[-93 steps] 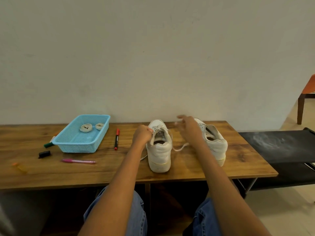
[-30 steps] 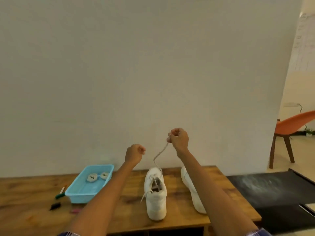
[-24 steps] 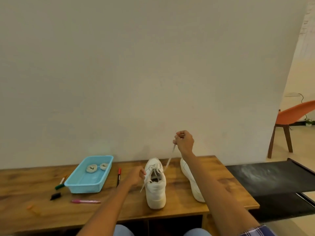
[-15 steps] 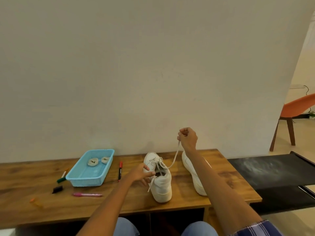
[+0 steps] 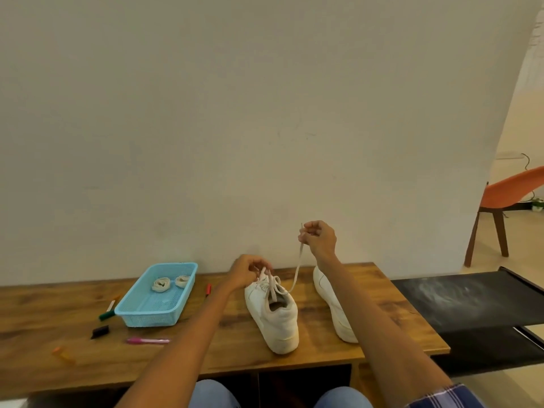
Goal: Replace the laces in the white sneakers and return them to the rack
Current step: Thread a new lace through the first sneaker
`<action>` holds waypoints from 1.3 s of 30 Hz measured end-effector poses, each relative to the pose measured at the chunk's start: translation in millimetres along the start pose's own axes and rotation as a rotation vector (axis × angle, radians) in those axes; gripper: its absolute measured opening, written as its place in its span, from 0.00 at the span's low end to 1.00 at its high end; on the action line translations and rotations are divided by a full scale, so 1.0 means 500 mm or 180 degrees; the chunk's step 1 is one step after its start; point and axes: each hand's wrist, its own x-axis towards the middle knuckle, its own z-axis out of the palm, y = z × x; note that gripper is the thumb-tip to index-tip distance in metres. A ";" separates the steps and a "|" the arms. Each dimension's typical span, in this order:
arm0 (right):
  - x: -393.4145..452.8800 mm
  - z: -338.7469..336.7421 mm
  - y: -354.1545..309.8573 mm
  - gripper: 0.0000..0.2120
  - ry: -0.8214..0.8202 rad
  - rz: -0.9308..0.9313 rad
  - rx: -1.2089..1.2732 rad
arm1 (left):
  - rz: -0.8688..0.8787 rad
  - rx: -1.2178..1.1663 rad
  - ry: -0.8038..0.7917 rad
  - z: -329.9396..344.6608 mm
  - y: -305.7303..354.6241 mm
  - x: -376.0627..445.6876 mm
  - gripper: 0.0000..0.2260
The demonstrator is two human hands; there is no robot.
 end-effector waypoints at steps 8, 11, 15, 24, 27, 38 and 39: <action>-0.003 0.039 -0.066 0.07 -0.0332 -0.0328 0.0278 | 0.0337 -0.0166 0.1435 -0.060 0.103 0.051 0.10; -0.010 0.058 -0.089 0.06 -0.0567 -0.0287 0.0558 | 0.0419 -0.0700 0.1998 -0.076 0.169 0.058 0.09; -0.012 0.080 -0.131 0.04 -0.0669 -0.0475 0.0645 | 0.0441 -0.0865 0.2023 -0.090 0.220 0.074 0.05; 0.000 0.090 -0.171 0.05 -0.0548 -0.0544 0.0707 | 0.0097 -0.1605 0.1865 -0.102 0.247 0.083 0.04; -0.003 0.099 -0.177 0.04 -0.0483 -0.0487 0.0843 | -0.0021 -0.1768 0.1781 -0.103 0.251 0.087 0.04; 0.002 0.105 -0.194 0.04 -0.0472 -0.0626 0.0650 | 0.0090 -0.1551 0.1680 -0.124 0.253 0.089 0.04; 0.001 0.106 -0.195 0.04 -0.0472 -0.0620 0.0652 | 0.0091 -0.1569 0.1683 -0.125 0.253 0.089 0.04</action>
